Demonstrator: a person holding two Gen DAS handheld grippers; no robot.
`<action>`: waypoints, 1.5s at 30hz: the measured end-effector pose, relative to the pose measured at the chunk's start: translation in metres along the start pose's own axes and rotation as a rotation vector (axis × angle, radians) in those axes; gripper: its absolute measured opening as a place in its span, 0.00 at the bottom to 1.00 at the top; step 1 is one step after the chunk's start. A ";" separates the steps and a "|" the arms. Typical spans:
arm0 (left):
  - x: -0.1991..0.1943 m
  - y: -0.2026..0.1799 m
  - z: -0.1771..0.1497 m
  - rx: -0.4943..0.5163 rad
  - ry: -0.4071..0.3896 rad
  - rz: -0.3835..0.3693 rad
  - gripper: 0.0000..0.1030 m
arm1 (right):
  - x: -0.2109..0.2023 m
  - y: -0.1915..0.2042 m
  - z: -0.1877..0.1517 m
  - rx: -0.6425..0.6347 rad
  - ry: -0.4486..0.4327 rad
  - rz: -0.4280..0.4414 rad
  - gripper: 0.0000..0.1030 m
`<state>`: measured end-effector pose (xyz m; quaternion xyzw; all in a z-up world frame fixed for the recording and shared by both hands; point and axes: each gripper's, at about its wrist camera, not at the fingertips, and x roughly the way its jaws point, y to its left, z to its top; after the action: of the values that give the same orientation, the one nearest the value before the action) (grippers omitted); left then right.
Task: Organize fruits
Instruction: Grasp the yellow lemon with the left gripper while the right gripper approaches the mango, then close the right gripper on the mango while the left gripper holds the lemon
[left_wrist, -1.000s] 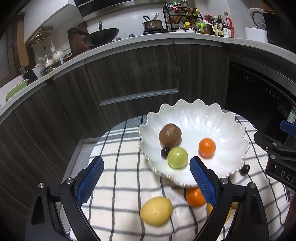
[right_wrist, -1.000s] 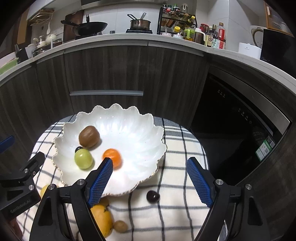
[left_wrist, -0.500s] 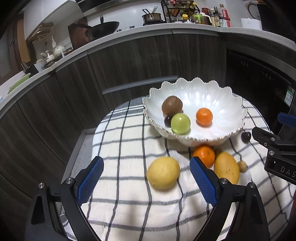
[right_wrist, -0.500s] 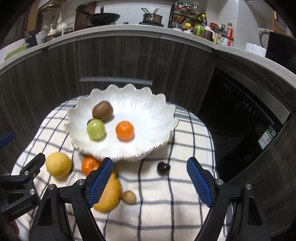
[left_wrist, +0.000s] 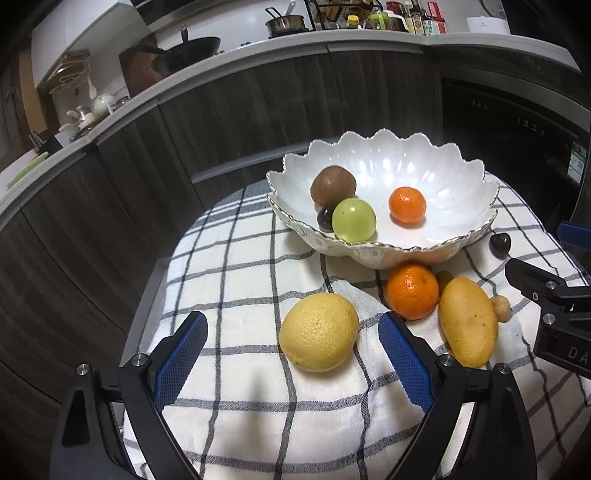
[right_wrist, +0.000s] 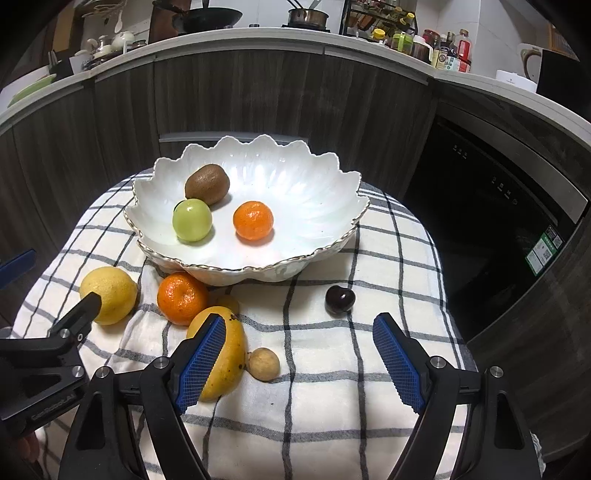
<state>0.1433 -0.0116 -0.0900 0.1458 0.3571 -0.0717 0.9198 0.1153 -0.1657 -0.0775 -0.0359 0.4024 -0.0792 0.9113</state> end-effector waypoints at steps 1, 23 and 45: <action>0.005 0.000 0.000 0.004 0.009 -0.004 0.92 | 0.002 0.001 0.000 -0.001 0.004 0.001 0.80; 0.053 -0.010 -0.005 0.014 0.111 -0.093 0.55 | 0.029 0.015 -0.002 -0.023 0.068 0.011 0.80; 0.015 0.006 -0.016 -0.109 0.094 -0.039 0.55 | 0.015 0.016 -0.005 0.016 0.076 0.062 0.79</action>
<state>0.1455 -0.0007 -0.1098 0.0916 0.4060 -0.0632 0.9071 0.1229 -0.1530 -0.0940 -0.0132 0.4372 -0.0554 0.8975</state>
